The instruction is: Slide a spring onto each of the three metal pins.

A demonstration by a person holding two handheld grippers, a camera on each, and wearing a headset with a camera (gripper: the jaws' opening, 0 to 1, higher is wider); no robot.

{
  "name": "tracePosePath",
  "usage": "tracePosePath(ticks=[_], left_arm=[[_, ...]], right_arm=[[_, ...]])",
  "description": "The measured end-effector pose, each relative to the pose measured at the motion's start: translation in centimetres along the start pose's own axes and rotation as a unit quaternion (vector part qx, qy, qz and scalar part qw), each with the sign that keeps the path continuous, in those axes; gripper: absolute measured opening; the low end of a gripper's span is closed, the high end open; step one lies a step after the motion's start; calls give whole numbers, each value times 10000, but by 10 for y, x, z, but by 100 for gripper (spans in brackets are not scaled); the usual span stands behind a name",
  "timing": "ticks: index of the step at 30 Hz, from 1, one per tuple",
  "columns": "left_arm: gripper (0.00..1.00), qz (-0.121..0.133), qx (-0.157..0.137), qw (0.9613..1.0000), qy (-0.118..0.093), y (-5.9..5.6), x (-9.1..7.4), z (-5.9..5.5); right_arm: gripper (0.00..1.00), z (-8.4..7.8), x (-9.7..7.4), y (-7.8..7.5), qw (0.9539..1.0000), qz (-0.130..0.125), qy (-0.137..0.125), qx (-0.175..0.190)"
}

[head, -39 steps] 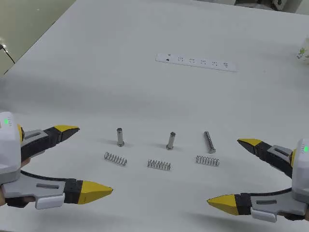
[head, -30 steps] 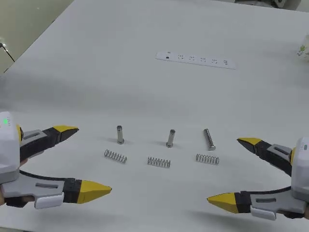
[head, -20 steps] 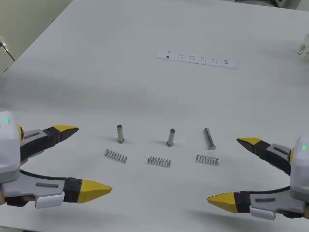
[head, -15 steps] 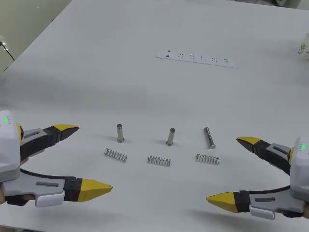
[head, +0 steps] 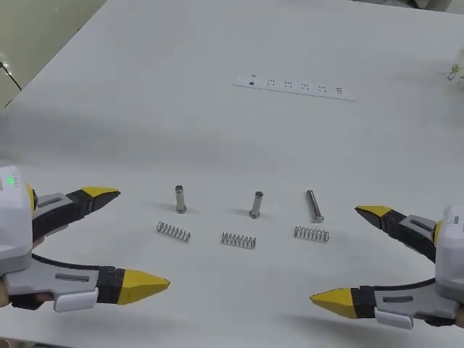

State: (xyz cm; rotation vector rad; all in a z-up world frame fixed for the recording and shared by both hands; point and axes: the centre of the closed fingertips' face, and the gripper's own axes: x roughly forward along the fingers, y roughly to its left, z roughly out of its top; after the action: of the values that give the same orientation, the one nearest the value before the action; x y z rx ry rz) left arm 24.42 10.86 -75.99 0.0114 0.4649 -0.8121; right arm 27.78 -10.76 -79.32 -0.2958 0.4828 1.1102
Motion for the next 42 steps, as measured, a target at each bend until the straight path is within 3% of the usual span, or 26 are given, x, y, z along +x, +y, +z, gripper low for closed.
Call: tracePosePath(ticks=[42], left_arm=[[98, -16, 68, 10000, -24, 3, 6, 5]], right_arm=[[99, -4, -5, -6, 9999, -101, 10, 100]])
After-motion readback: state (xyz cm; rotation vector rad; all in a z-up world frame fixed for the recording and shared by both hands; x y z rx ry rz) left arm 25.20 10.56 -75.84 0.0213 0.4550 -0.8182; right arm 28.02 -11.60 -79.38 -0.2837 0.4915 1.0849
